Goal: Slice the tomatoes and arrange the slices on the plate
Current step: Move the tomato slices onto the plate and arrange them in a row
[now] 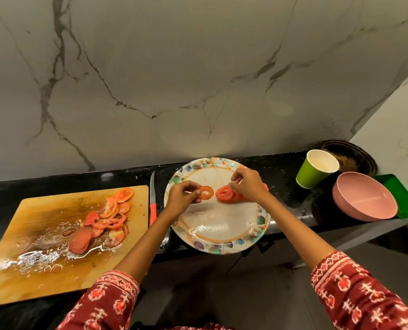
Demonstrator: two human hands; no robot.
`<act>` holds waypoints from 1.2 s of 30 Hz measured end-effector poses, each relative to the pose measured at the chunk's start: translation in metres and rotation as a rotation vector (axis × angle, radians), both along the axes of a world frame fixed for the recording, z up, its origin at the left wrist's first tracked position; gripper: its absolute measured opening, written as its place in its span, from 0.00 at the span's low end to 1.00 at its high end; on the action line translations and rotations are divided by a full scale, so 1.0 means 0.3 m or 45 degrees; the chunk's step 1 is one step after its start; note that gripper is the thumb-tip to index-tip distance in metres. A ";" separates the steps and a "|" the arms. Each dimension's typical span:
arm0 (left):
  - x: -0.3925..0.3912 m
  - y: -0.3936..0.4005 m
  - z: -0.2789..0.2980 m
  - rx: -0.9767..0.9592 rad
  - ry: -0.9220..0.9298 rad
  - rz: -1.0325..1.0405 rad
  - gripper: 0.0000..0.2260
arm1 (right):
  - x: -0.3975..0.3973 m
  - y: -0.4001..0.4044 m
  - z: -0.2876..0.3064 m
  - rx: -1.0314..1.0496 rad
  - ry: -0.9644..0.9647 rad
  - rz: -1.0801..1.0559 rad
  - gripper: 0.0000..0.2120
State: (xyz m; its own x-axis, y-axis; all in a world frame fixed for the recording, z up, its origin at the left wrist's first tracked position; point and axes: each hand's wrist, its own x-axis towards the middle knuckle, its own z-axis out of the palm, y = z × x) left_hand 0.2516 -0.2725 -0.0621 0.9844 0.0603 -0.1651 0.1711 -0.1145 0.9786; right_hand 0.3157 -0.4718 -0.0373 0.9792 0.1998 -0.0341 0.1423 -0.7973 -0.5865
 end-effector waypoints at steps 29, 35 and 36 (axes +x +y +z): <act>0.081 -0.171 -0.090 0.682 -0.148 -0.145 0.26 | 0.016 -0.015 -0.021 0.148 -0.074 -0.057 0.06; -0.004 -0.061 -0.093 0.625 -0.245 0.063 0.22 | -0.019 0.019 -0.035 0.355 -0.182 -0.156 0.07; -0.026 -0.029 -0.090 0.628 -0.261 0.104 0.20 | -0.029 0.043 -0.043 0.368 -0.187 -0.147 0.07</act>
State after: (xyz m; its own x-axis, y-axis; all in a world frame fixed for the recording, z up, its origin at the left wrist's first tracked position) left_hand 0.2437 -0.2811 -0.0892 0.9824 0.1594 0.0973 0.0095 -0.5629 0.8265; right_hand 0.3070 -0.4588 -0.0501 0.9861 0.0684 0.1511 0.1608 -0.6169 -0.7705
